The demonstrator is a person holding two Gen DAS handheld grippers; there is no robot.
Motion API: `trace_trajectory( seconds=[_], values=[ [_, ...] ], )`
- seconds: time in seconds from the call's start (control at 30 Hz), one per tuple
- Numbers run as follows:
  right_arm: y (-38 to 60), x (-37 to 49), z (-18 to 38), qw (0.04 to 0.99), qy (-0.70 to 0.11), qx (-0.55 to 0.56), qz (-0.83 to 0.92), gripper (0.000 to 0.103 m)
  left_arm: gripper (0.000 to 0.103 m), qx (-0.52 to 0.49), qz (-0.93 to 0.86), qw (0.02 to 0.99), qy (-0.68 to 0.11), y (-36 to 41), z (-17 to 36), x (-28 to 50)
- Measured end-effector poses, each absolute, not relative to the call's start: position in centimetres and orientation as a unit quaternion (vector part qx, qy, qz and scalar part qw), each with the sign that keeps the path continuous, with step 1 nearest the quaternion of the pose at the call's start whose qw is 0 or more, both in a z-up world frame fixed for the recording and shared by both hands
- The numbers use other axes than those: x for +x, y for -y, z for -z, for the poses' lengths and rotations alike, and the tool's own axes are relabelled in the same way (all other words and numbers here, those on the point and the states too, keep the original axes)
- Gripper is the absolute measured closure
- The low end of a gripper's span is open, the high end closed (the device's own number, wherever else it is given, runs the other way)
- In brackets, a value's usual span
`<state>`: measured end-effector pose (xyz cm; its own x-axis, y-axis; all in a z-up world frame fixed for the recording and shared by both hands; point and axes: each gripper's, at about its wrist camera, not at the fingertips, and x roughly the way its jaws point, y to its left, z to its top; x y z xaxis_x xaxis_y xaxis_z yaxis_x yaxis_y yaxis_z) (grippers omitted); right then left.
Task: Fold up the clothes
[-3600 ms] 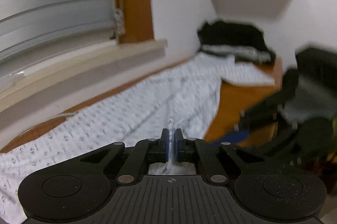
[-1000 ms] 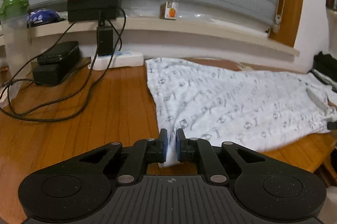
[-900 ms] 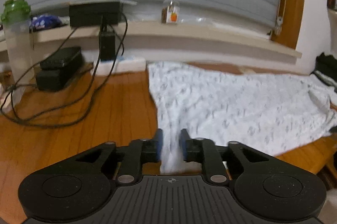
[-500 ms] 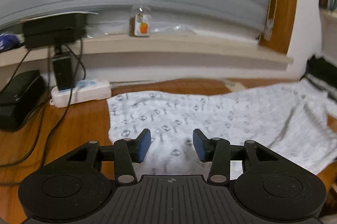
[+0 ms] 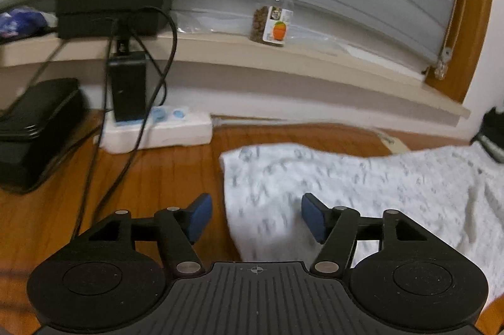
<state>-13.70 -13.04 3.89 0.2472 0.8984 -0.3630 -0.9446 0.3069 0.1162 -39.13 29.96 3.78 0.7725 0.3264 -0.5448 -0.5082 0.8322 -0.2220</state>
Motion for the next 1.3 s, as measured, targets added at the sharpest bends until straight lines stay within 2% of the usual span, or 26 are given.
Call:
trace_trajectory(
  seconds=[0.13,0.17,0.2,0.27,0.3,0.63,0.83,0.9,0.97,1.0,1.07,1.3],
  values=[
    [7.2,-13.3,-4.9,0.767,-0.171,-0.125,-0.606,0.061,0.037,-0.219,-0.220,0.919,-0.242,-32.7,-2.9,-37.3],
    [5.5,-13.2,-5.3,0.759,-0.169,-0.141,-0.613,0.060,0.041,-0.224,-0.217,0.920,-0.238,-33.1,-2.8,-37.0],
    [3.9,-13.1,-5.8,0.750,-0.165,-0.159,-0.621,0.059,0.059,-0.221,-0.211,0.924,-0.230,-33.1,-2.8,-36.8],
    [0.6,-13.1,-6.7,0.731,-0.159,-0.193,-0.635,0.058,0.083,-0.206,-0.201,0.933,-0.217,-32.2,-3.1,-36.8],
    [-1.0,-13.1,-7.1,0.723,-0.157,-0.207,-0.640,0.058,0.085,-0.194,-0.197,0.937,-0.213,-31.4,-3.4,-36.9],
    [-15.7,-14.5,-7.8,0.671,-0.094,-0.319,-0.663,0.058,0.086,-0.077,-0.157,0.971,-0.166,-22.4,-7.0,-38.3],
    [-16.6,-17.5,-7.5,0.642,-0.038,-0.328,-0.692,0.056,0.086,-0.037,-0.105,0.980,-0.164,-17.4,-8.9,-39.6],
    [-15.9,-18.1,-7.6,0.630,-0.025,-0.326,-0.704,0.060,0.085,-0.037,-0.094,0.981,-0.163,-16.6,-9.4,-39.9],
    [-14.9,-18.3,-7.9,0.613,-0.034,-0.327,-0.719,0.097,0.079,-0.045,-0.092,0.983,-0.154,-16.4,-9.9,-41.3],
    [-14.3,-18.3,-8.0,0.603,-0.042,-0.329,-0.726,0.097,0.067,-0.047,-0.101,0.982,-0.153,-16.9,-9.8,-42.1],
    [-12.5,-18.3,-8.1,0.588,-0.043,-0.334,-0.736,0.097,0.053,-0.051,-0.120,0.980,-0.150,-17.8,-9.6,-43.6],
    [-7.8,-19.7,-8.2,0.571,-0.044,-0.361,-0.736,0.097,0.051,-0.107,-0.194,0.954,-0.199,-24.5,-6.4,-44.5]
  ],
)
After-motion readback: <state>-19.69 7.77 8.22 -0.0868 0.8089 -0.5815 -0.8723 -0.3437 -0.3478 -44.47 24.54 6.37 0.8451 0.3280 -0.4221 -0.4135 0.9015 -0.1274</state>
